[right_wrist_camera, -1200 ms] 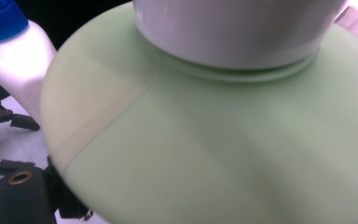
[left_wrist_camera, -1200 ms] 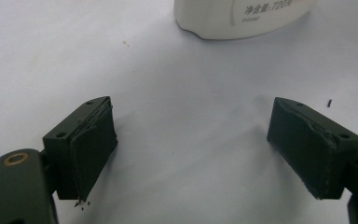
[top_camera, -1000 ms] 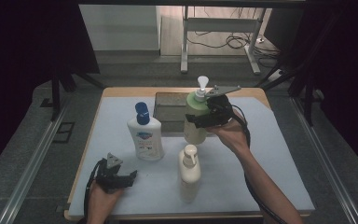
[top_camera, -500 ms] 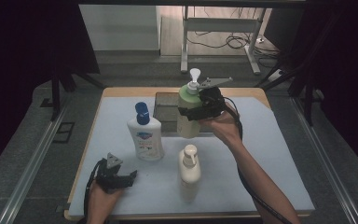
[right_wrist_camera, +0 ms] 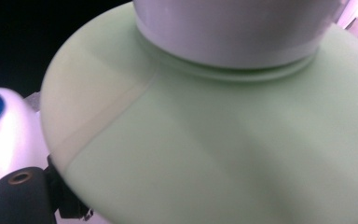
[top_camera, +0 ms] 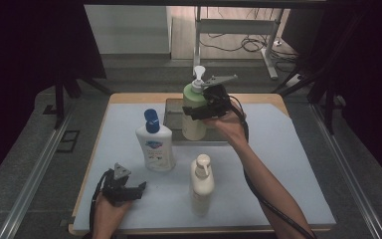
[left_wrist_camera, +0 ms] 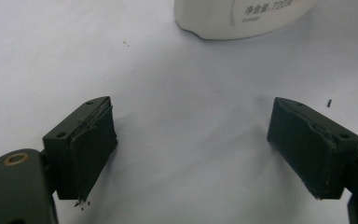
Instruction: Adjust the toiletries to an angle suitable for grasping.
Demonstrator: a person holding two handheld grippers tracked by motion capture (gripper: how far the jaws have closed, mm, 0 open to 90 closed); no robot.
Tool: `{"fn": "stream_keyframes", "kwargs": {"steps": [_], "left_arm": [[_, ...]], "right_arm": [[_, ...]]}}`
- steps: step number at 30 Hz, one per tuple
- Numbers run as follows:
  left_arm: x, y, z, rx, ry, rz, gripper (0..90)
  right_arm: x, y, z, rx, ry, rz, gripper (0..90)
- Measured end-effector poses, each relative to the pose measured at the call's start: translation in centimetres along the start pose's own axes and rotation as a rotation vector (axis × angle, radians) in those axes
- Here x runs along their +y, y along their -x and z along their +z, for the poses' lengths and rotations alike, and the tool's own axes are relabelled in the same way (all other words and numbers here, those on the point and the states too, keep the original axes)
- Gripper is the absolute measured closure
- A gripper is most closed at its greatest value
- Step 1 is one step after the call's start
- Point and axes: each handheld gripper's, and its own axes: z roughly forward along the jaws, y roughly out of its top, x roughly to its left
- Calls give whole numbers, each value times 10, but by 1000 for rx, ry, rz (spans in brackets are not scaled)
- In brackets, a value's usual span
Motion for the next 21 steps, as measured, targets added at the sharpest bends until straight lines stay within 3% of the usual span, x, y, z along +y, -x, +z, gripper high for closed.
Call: {"fn": "stream_keyframes", "kwargs": {"steps": [21], "left_arm": [[0,0,0,1,1,2,149]], "right_arm": [[21,10,42,-49,15,39,126]]}}
